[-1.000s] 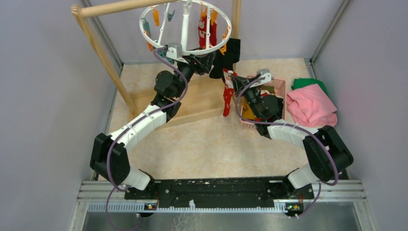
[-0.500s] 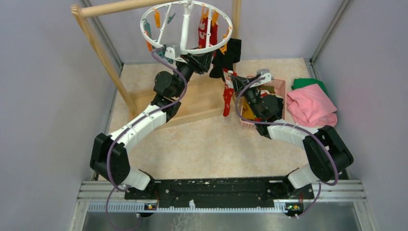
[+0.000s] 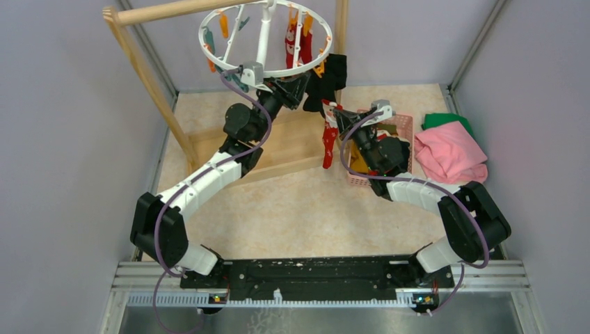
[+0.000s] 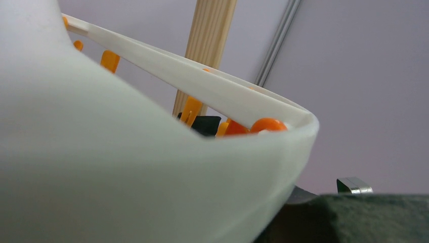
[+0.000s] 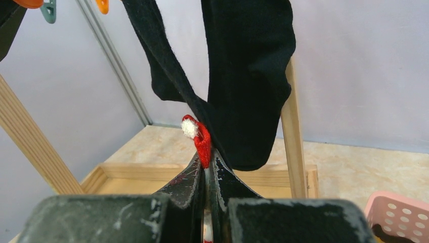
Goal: Clip the socks to the hanger
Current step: Open the clamp at the hanger.
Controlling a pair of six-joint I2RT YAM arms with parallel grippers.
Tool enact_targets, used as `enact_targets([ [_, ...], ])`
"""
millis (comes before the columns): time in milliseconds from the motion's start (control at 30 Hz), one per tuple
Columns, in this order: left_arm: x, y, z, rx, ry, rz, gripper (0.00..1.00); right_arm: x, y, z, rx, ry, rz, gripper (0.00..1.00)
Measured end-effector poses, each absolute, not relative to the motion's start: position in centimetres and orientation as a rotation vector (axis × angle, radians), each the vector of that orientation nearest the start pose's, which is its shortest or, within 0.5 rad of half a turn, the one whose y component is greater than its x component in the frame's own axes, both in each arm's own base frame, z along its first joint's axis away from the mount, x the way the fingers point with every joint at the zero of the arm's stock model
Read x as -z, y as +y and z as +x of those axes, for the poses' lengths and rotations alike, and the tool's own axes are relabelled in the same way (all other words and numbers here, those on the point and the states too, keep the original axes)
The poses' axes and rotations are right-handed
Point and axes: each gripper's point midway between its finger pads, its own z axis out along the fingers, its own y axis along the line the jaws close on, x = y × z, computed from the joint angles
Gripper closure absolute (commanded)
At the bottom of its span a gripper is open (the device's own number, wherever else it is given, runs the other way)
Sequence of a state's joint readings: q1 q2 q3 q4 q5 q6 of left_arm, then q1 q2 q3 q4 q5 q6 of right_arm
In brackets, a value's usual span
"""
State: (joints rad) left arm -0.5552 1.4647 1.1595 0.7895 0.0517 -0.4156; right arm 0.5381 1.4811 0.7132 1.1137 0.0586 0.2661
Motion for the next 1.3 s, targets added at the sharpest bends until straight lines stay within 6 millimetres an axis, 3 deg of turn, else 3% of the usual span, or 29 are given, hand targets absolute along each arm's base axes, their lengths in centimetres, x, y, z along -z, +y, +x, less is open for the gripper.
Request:
enact_targets([
  [133, -44.2, -27.7, 39.4, 0.905, 1.123, 0.135, 0.65, -29.6, 23.8, 39.7, -0.663, 1.247, -0.118, 1.00],
  [367, -44.4, -27.6, 39.2, 0.910, 1.120, 0.130, 0.42, -29.6, 23.8, 39.7, -0.664, 1.247, -0.118, 1.00],
  [600, -46.1, -26.5, 38.3, 0.911, 1.082, 0.105, 0.34, -29.6, 23.8, 39.7, -0.670, 1.248, -0.115, 1.00],
  [800, -46.8, -26.1, 37.8, 0.918, 1.073, 0.088, 0.33, -29.7, 23.8, 39.7, -0.671, 1.248, -0.115, 1.00],
  [1300, -44.7, -25.7, 38.8, 0.900, 1.186, 0.017, 0.35, -29.7, 23.8, 39.7, -0.671, 1.248, -0.115, 1.00],
])
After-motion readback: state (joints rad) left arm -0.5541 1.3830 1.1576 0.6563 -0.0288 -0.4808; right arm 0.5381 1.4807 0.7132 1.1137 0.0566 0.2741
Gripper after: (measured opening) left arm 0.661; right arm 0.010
